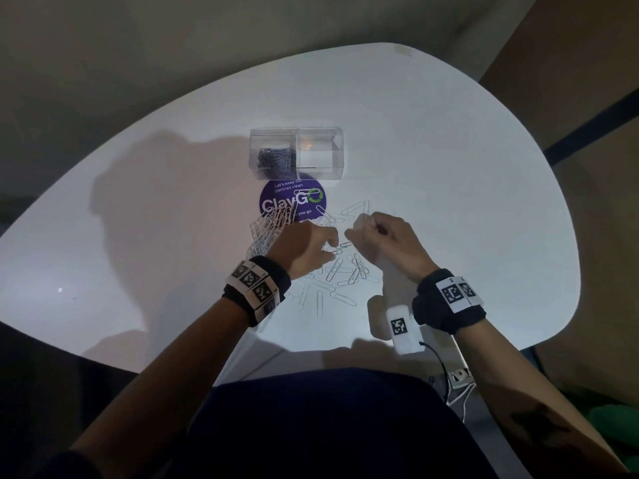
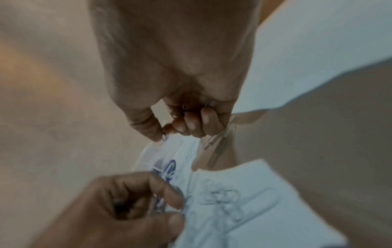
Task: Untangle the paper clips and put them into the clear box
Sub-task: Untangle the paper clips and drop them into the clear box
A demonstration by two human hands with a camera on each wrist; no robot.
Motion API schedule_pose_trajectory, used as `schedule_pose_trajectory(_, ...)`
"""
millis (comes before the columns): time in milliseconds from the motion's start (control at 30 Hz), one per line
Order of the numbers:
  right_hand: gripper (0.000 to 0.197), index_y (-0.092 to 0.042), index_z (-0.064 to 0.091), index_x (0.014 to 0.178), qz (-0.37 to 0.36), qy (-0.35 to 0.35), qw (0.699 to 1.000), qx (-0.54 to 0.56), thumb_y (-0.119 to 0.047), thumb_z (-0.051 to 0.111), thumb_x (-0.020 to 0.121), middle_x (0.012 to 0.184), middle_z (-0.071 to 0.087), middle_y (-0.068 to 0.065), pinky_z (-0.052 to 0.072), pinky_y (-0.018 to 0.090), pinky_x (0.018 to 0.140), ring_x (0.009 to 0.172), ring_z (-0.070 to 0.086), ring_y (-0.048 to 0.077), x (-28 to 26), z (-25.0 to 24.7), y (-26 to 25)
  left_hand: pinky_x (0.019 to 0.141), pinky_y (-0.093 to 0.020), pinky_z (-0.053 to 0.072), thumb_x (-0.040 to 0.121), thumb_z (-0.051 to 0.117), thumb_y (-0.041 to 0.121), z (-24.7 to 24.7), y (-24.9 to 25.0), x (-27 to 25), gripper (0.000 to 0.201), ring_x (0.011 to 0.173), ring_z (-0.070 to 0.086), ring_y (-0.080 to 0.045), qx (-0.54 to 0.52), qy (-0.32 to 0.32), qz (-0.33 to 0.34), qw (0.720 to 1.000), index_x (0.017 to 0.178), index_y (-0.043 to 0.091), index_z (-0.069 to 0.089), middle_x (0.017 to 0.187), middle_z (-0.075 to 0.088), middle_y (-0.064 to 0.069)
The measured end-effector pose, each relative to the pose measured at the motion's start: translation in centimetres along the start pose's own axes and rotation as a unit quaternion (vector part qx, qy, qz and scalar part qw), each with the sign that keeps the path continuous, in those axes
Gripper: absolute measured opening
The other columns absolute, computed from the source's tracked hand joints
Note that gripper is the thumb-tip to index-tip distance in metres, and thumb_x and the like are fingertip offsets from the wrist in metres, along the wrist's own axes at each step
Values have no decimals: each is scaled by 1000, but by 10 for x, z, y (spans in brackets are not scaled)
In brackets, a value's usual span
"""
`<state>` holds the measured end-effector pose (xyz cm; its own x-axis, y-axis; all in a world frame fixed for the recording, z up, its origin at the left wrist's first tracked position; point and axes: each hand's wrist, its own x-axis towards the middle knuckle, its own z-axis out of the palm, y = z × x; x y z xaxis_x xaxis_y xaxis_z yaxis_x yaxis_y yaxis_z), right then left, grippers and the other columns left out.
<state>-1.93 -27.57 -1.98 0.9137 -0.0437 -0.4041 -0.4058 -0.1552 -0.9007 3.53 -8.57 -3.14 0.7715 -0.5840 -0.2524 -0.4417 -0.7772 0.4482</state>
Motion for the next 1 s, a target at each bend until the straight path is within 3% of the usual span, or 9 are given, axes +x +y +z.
schedule_pose_trajectory(100,27,-7,36,61,61,10,981,186,4,46,84,66,47,5,22,29,55,57,38,16,7,-1,-3,62,-24,32,85,69,25,2,4,1,8,70,59,-17,20,-8,-5,1000,86,17,71,74,67,2)
schedule_pose_trajectory(167,20,-7,35,62,66,8,967,245,7,41,76,72,47,15,21,29,52,58,32,20,8,0,-4,64,-25,36,84,67,21,4,5,1,7,74,62,-19,18,-9,-6,1000,85,15,71,80,71,0)
schedule_pose_trajectory(400,26,-10,35,61,61,6,954,295,14,36,72,62,45,9,13,27,47,51,27,18,12,6,2,65,-35,48,82,65,27,3,12,2,20,73,61,-26,3,-79,-40,996,79,7,65,77,68,-9)
schedule_pose_trajectory(500,10,-9,39,65,93,-36,941,322,-1,44,69,69,31,7,15,24,40,56,15,19,19,4,5,51,-32,35,85,58,17,-2,3,2,26,54,45,-21,-138,-24,-53,989,63,8,48,58,52,-7)
schedule_pose_trajectory(567,9,3,54,75,88,-14,964,249,-5,57,77,70,39,14,18,26,44,57,14,25,21,3,11,46,-25,25,81,50,6,-9,-5,2,28,47,32,-16,-259,25,-51,964,56,14,39,54,44,-4)
schedule_pose_trajectory(633,11,-4,65,76,40,10,993,110,-12,73,78,76,60,22,33,32,51,55,28,41,22,4,15,44,-19,20,77,44,6,-20,-9,-3,29,42,24,-13,-437,31,-116,891,51,18,40,55,50,-8)
schedule_pose_trajectory(733,15,-20,68,76,-38,-8,980,-193,-19,82,72,63,64,9,53,37,70,55,52,22,26,5,18,44,-17,18,70,44,1,-23,-15,-5,26,44,17,-13,-564,7,-153,811,54,20,34,55,40,-7)
schedule_pose_trajectory(833,16,-21,68,79,-86,-38,948,-305,-14,80,71,62,57,-10,53,38,75,65,54,14,26,9,18,44,-15,17,62,42,1,-23,-21,-5,24,45,14,-12,-583,10,-155,797,59,20,28,59,27,-9)
schedule_pose_trajectory(1000,18,-21,61,64,-99,-55,932,-343,-8,71,70,63,63,-11,55,39,71,69,64,17,32,15,18,44,-13,17,57,37,3,-22,-26,-8,18,43,12,-11,-592,-10,-155,791,64,16,48,55,28,-5)
